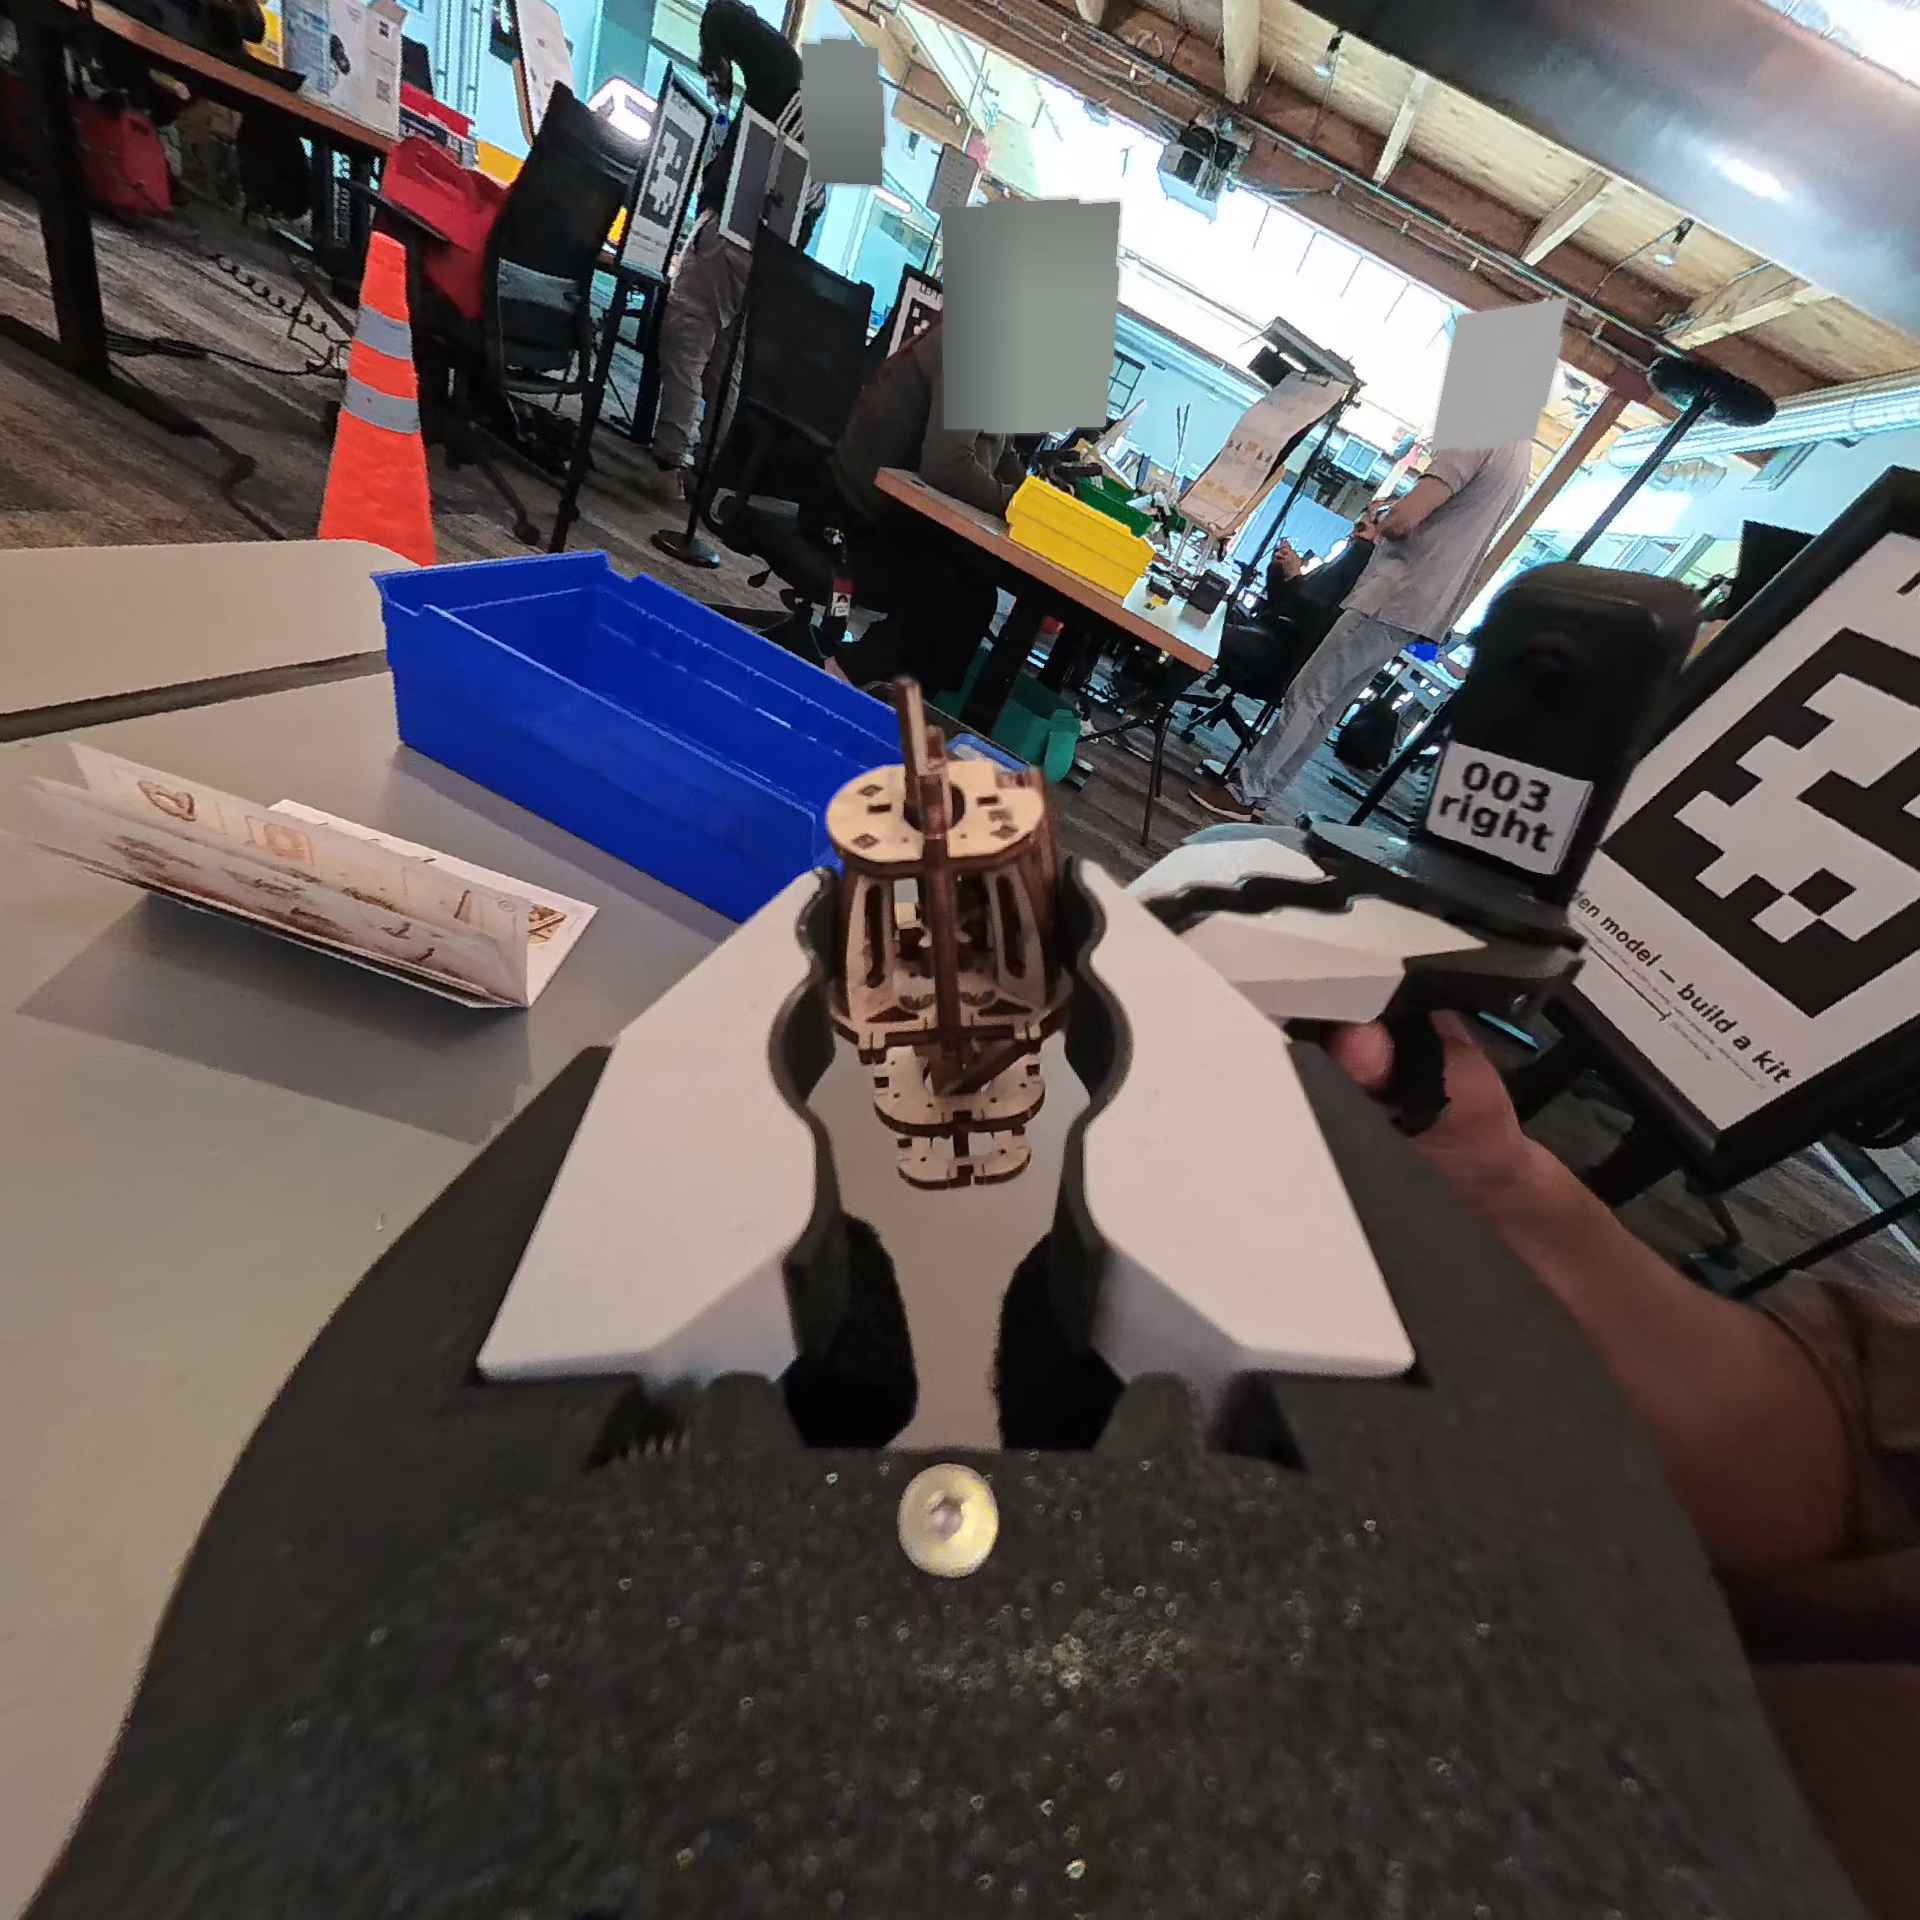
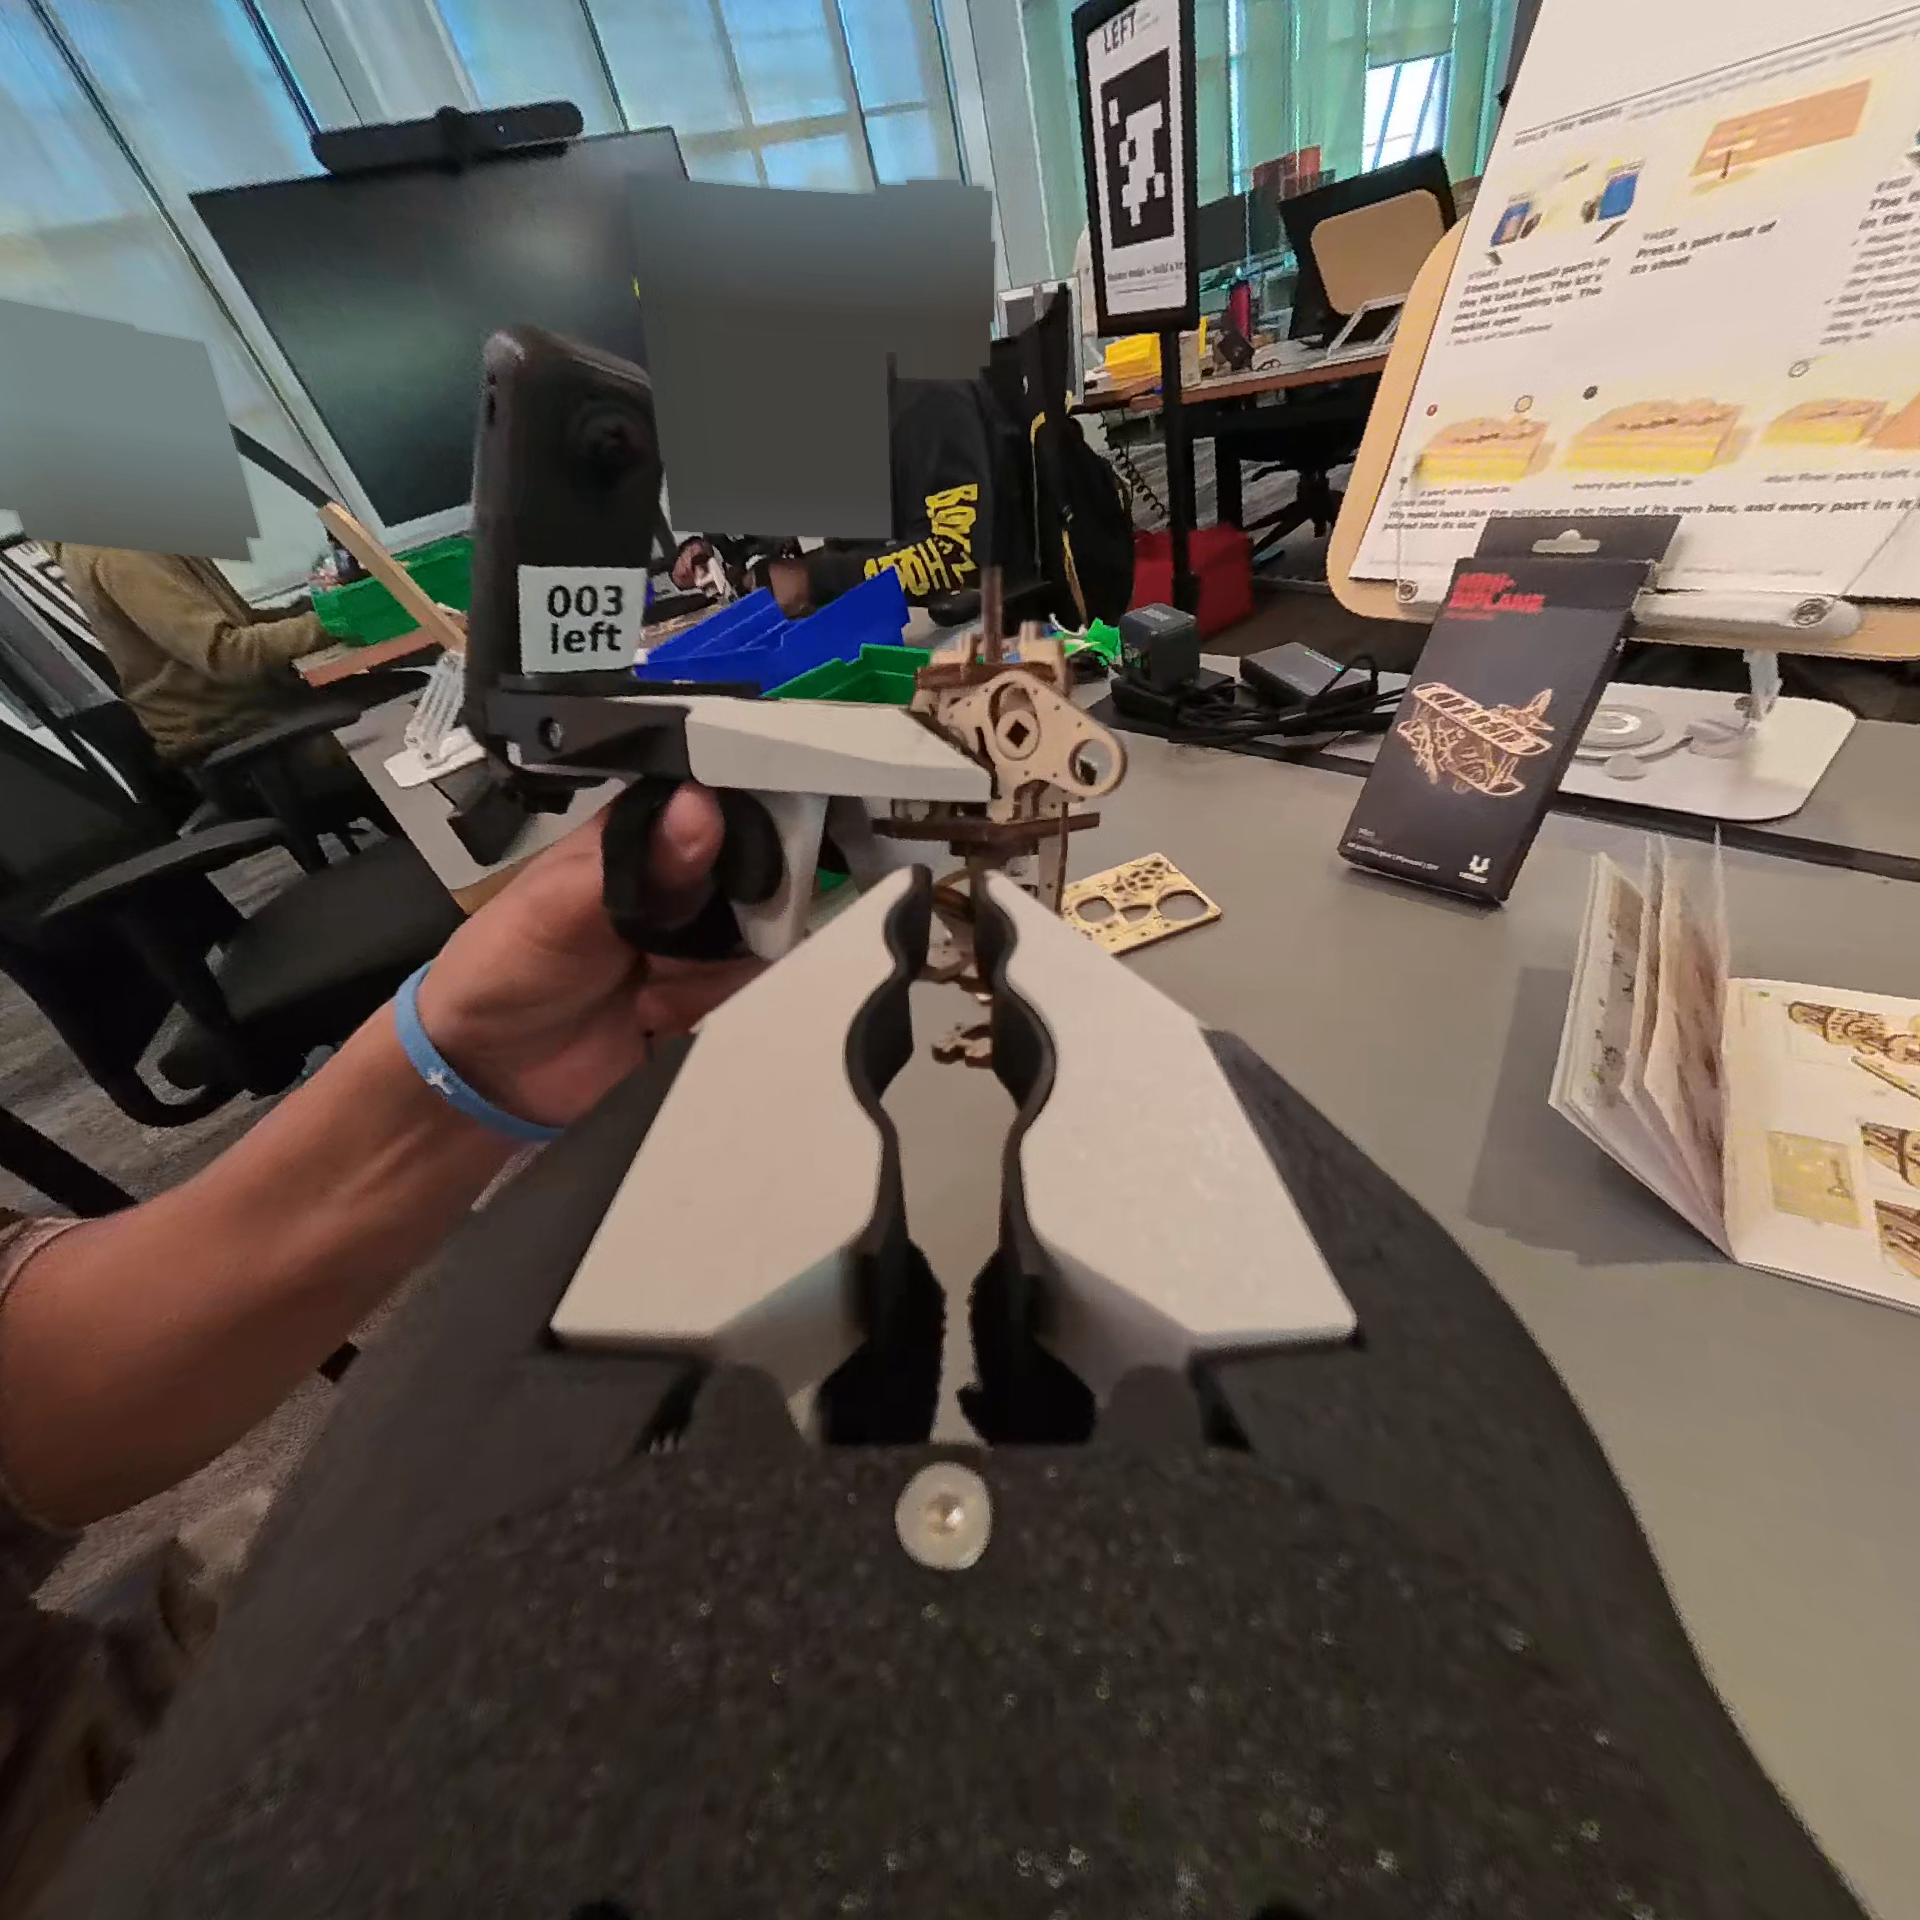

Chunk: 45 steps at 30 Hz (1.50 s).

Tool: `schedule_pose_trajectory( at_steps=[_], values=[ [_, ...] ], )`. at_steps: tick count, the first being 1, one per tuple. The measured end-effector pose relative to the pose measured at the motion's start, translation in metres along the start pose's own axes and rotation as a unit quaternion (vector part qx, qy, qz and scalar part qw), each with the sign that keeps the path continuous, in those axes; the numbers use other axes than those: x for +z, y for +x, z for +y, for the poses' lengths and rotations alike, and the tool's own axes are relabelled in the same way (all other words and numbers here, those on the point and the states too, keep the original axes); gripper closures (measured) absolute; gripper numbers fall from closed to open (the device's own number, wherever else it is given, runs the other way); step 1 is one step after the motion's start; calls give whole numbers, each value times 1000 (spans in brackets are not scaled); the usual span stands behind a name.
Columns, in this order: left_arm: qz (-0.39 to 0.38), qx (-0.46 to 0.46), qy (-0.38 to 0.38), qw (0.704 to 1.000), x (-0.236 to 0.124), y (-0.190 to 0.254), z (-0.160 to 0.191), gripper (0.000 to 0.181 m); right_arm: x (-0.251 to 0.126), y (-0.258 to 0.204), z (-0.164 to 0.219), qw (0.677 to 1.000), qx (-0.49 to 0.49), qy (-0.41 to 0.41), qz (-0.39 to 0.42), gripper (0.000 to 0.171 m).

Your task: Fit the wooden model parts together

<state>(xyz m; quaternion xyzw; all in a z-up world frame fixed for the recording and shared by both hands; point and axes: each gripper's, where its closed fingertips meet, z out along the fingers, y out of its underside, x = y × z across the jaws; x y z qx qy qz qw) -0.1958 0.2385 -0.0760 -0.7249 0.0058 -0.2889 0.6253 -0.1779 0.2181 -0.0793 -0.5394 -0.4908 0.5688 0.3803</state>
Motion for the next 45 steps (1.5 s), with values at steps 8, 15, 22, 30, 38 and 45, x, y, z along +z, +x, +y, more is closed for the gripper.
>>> schedule_pose_trajectory(
  at_steps=[8,15,22,30,38,45],
  values=[
    [-15,-3,5,1000,-10,-12,-2,142,-16,10,-8,996,83,6,-45,166],
    [-6,6,0,1000,-9,-6,-4,142,-12,6,-15,987,105,-58,-106,171],
    [-5,5,-1,1000,-7,-4,-3,142,-7,1,-24,994,35,-43,-93,171],
    [-8,3,-6,1000,-8,-8,-1,142,-2,-3,16,992,-107,-57,-19,151],
    [-3,12,-5,1000,-8,-2,-5,142,2,-5,13,996,-7,-24,-80,158],
    [-5,-4,10,1000,-12,-6,-10,142,-3,-4,13,992,58,-12,-112,169]
  ],
)
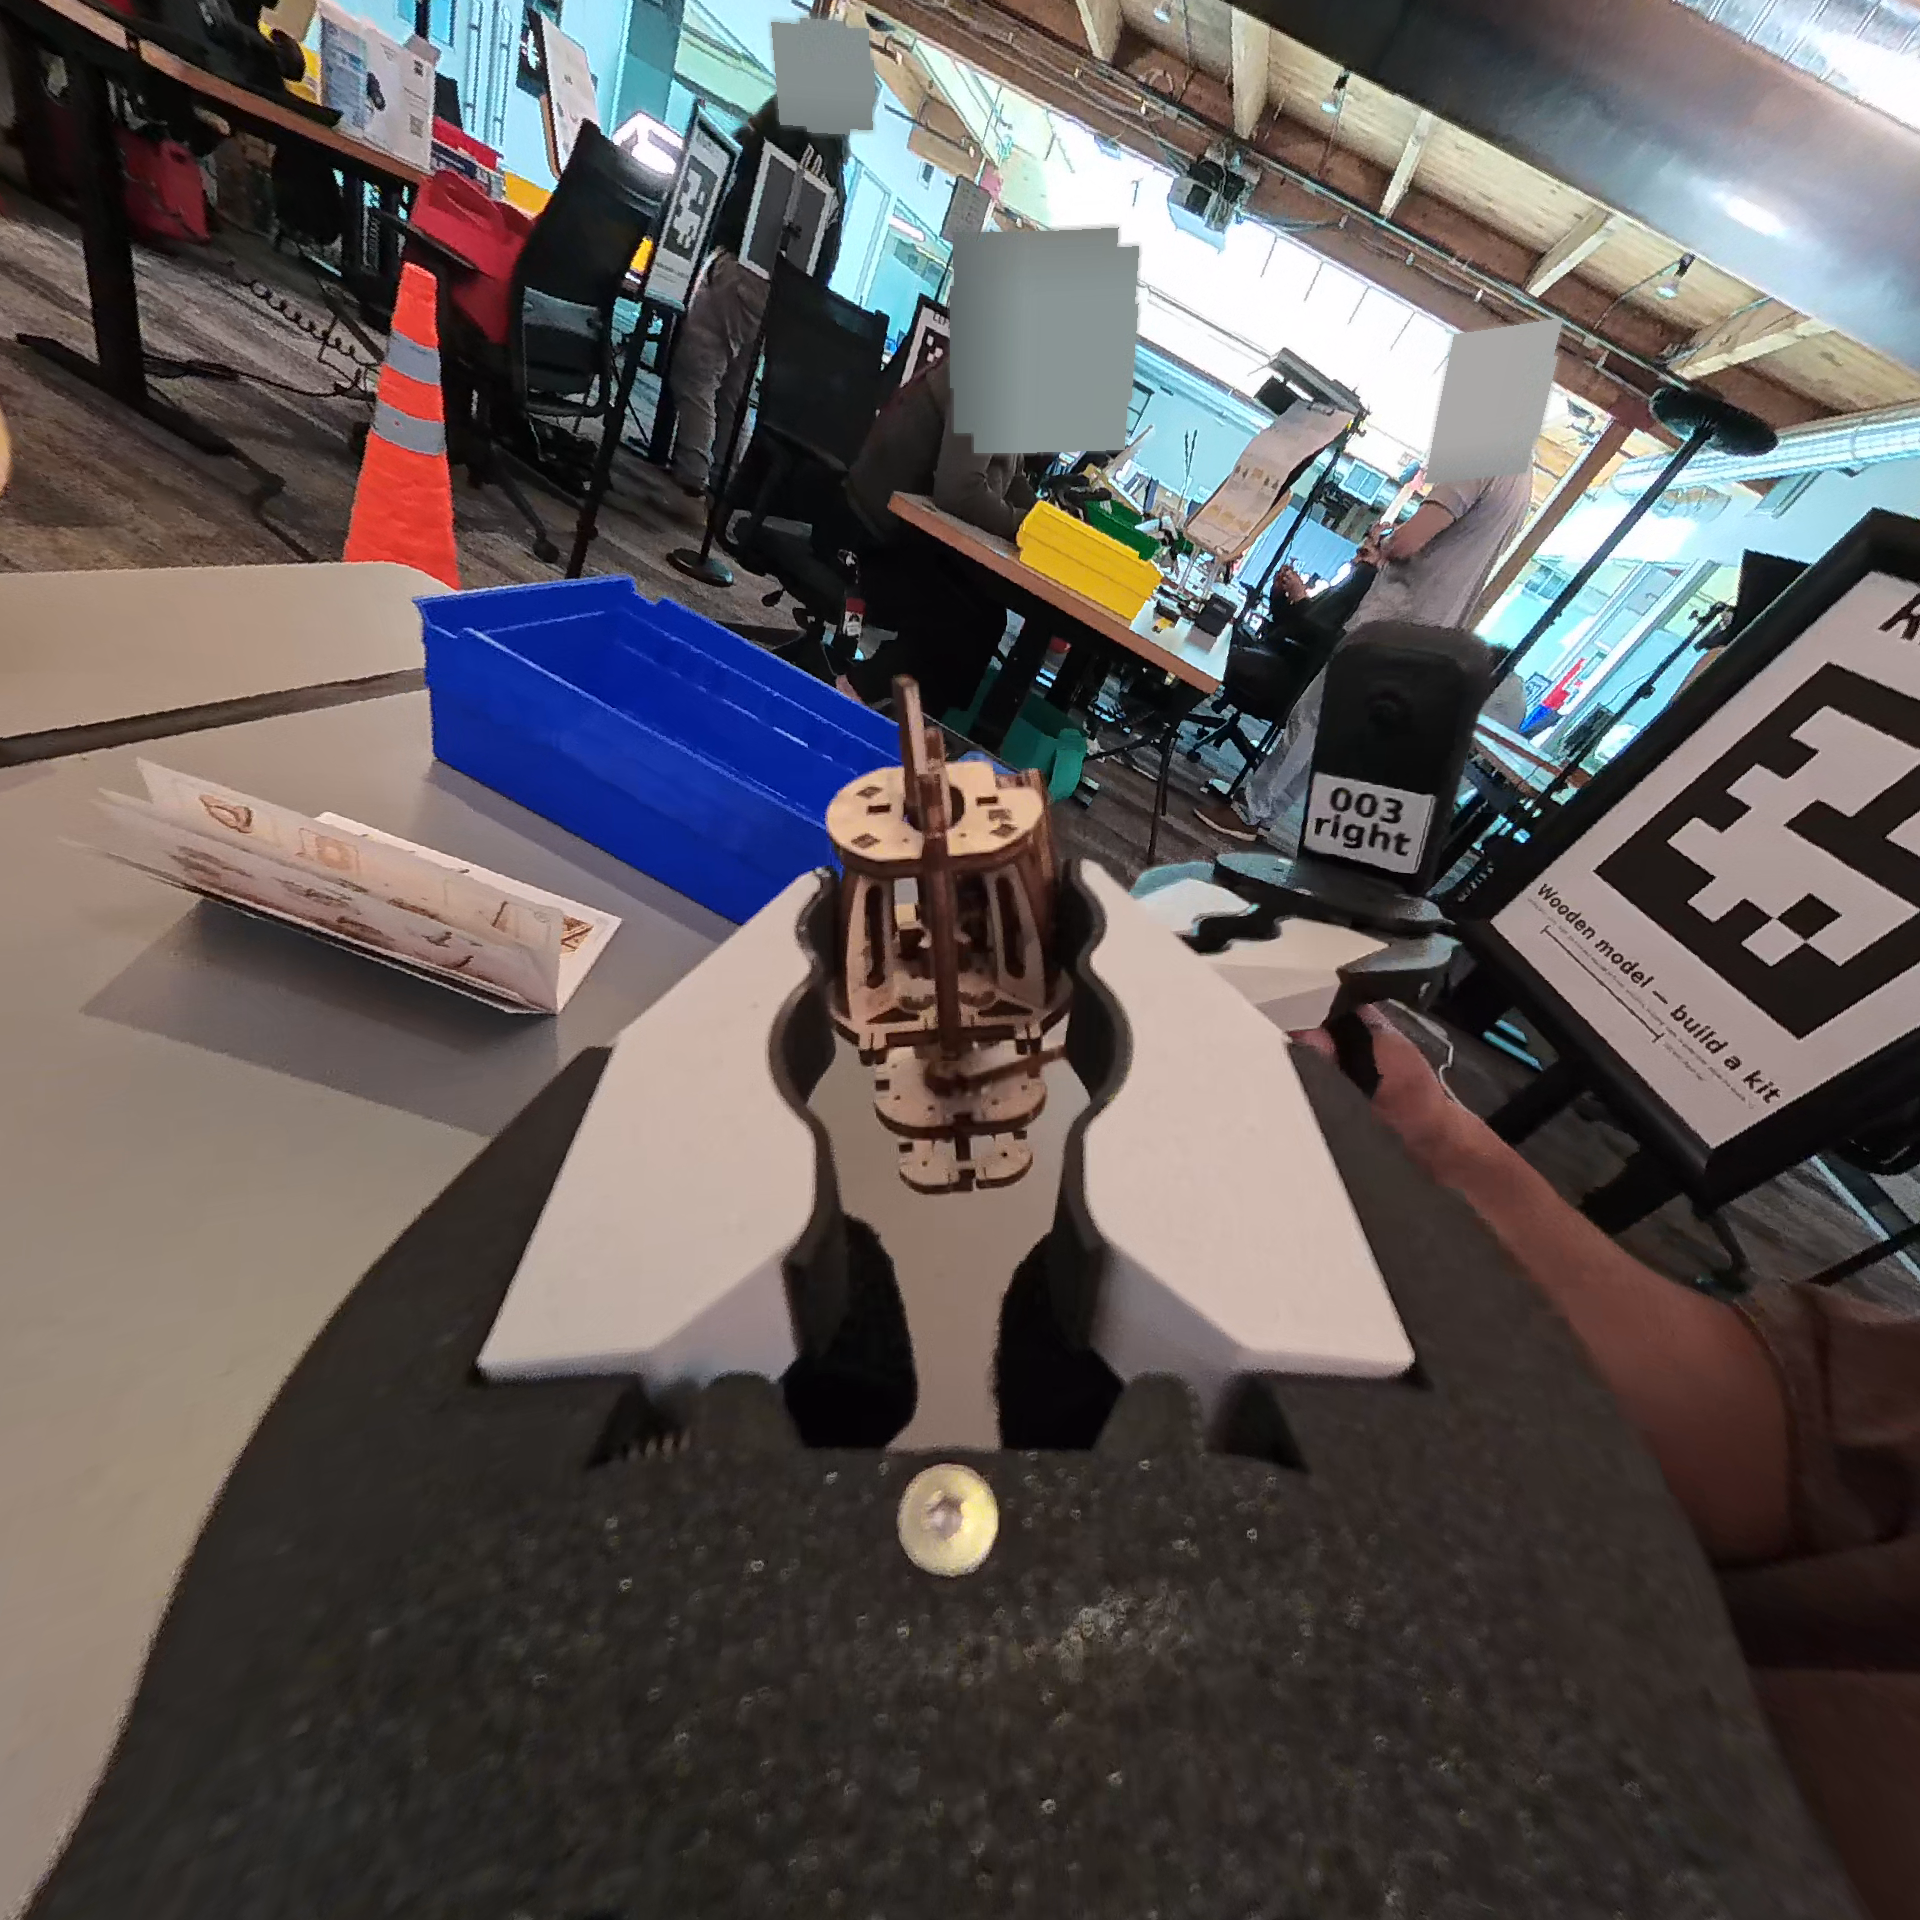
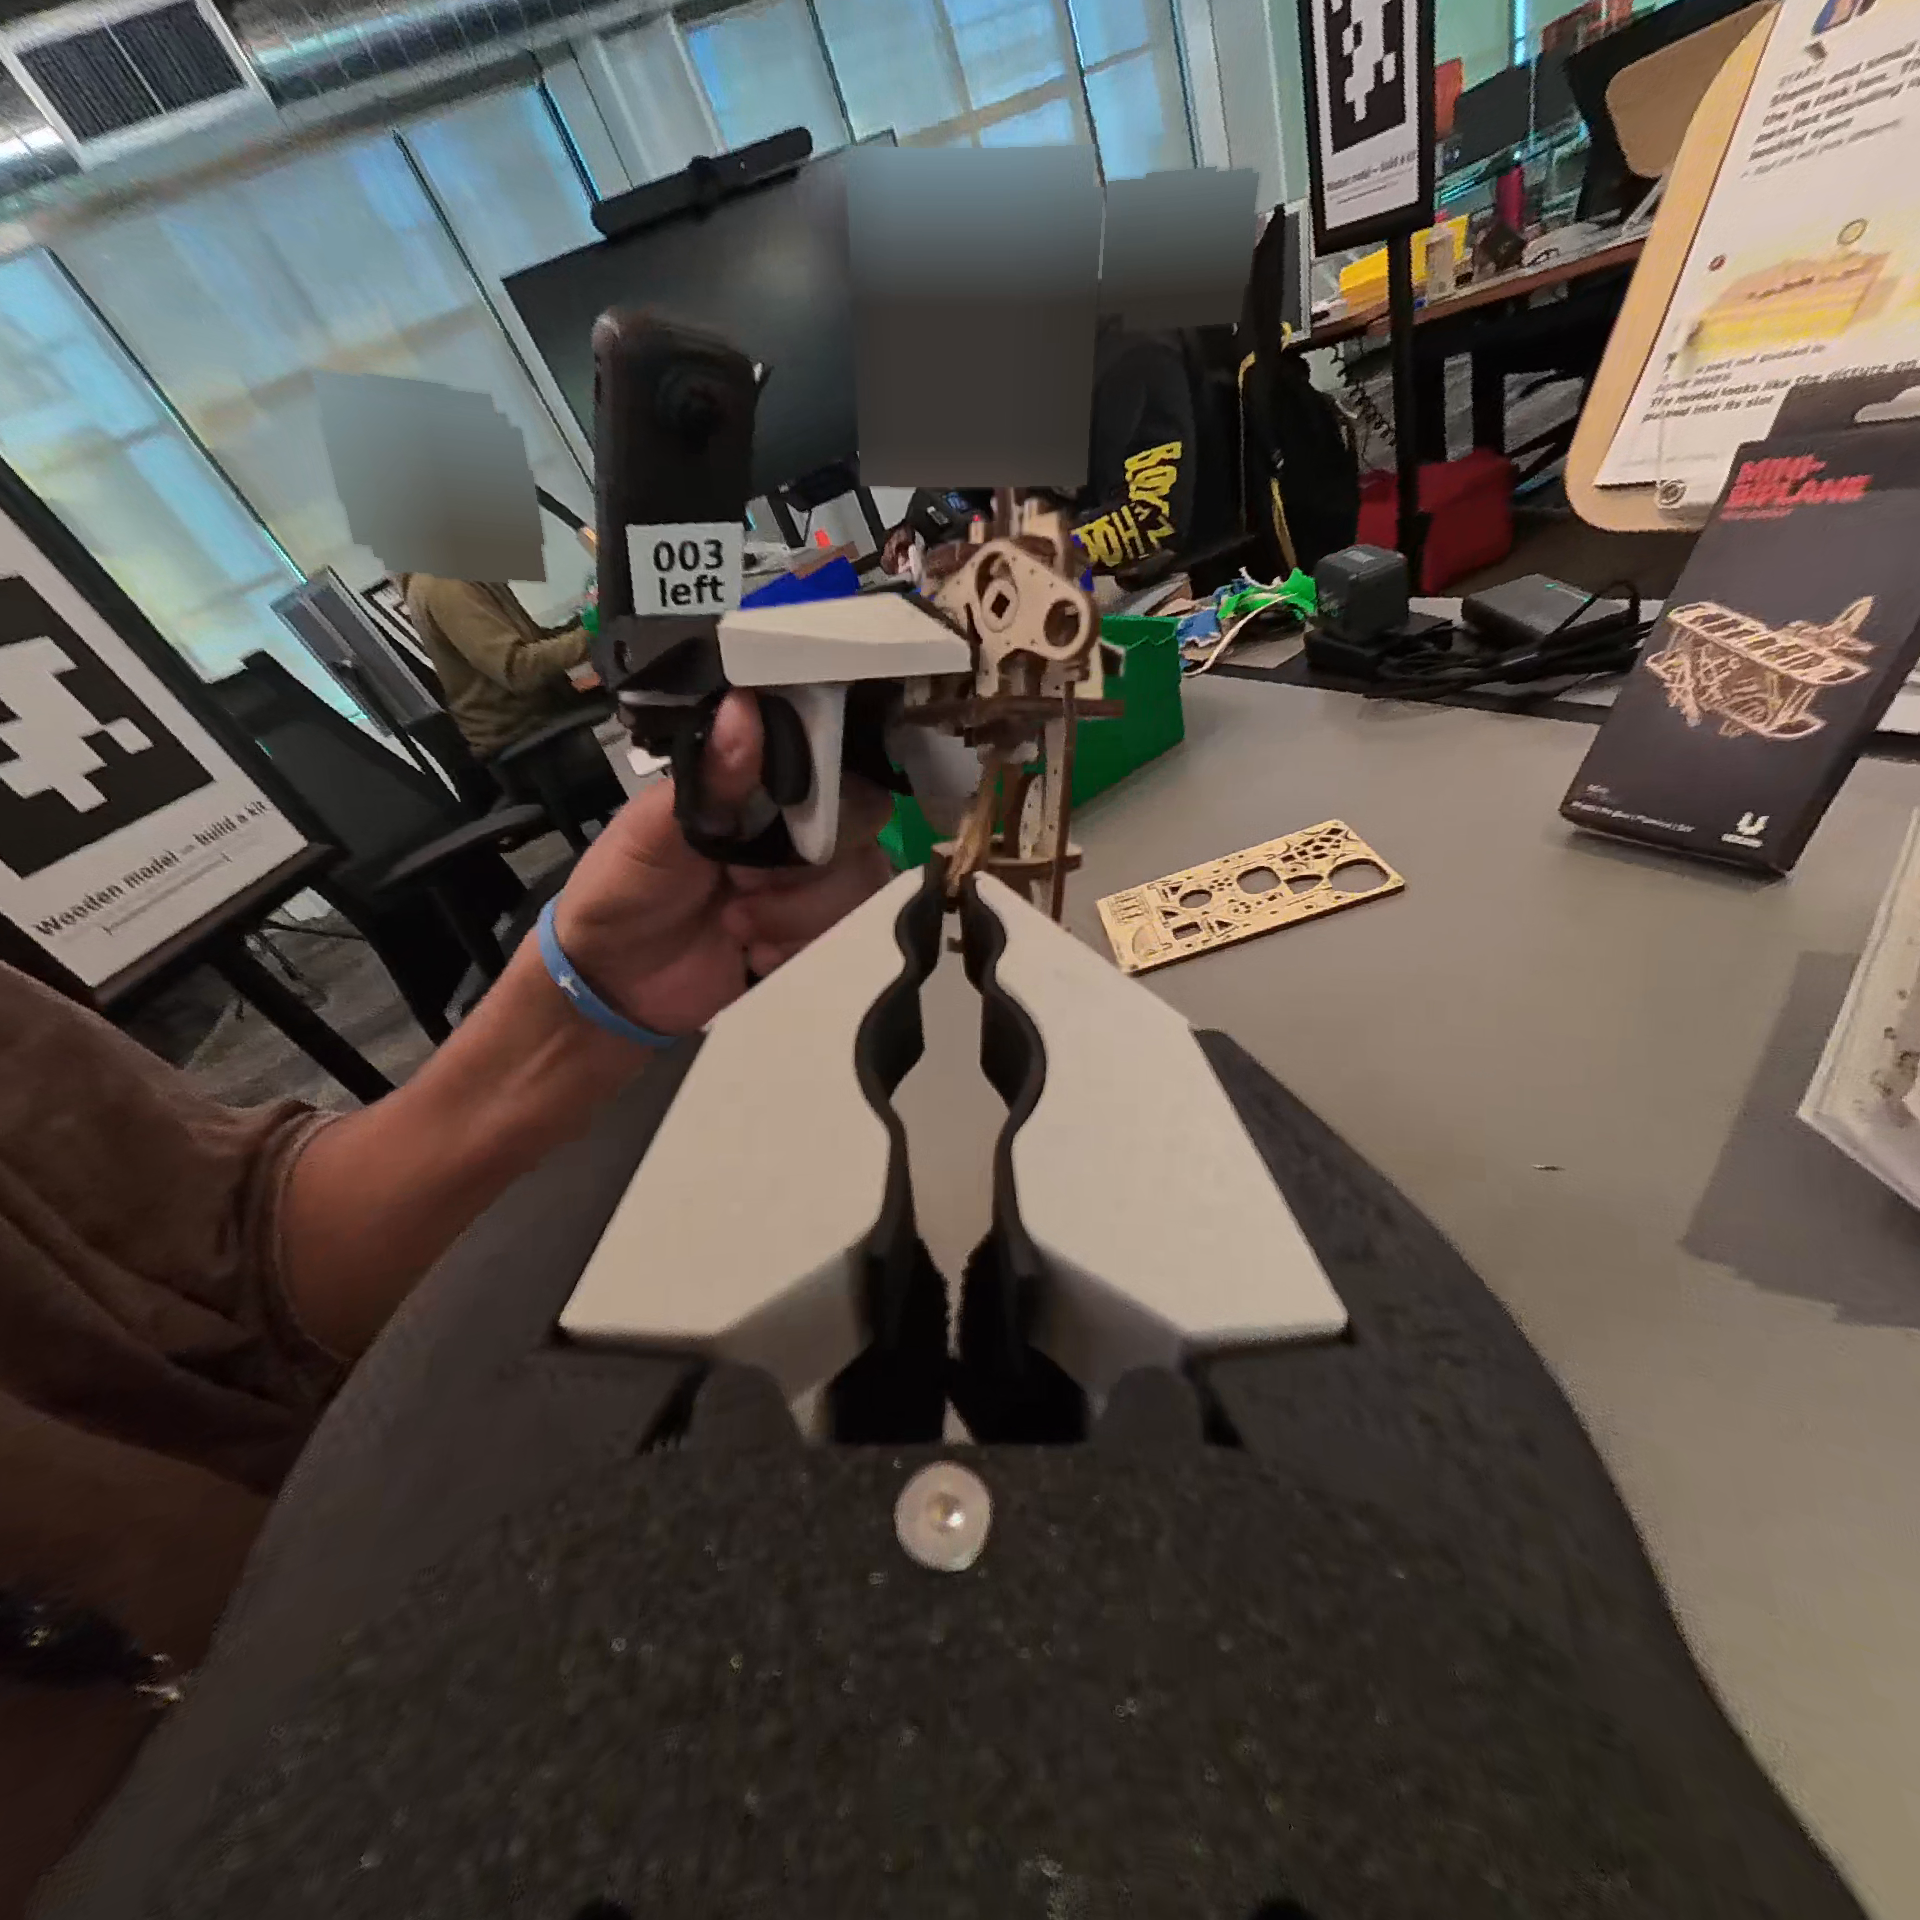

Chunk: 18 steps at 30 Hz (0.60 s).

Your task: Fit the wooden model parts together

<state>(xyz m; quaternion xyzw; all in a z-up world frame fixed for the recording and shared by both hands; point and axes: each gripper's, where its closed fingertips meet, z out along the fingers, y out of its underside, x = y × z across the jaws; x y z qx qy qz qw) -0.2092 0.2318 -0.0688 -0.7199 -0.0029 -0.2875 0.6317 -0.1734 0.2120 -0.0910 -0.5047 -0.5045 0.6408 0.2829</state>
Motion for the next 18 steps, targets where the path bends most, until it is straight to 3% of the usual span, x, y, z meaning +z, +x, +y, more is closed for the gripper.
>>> schedule_pose_trajectory(
  at_steps=[6,11,15,18],
  values=[
    [7,-26,4,1000,0,-4,2,142,-3,-3,4,999,41,10,-20,170],
    [6,-44,13,999,4,-7,4,142,5,-23,9,991,100,8,-92,170],
    [-39,-48,13,998,2,-24,5,143,11,-26,23,993,86,-23,-81,171],
    [-18,-74,22,997,-4,-26,2,143,7,-15,23,998,49,-25,-32,171]
  ],
)
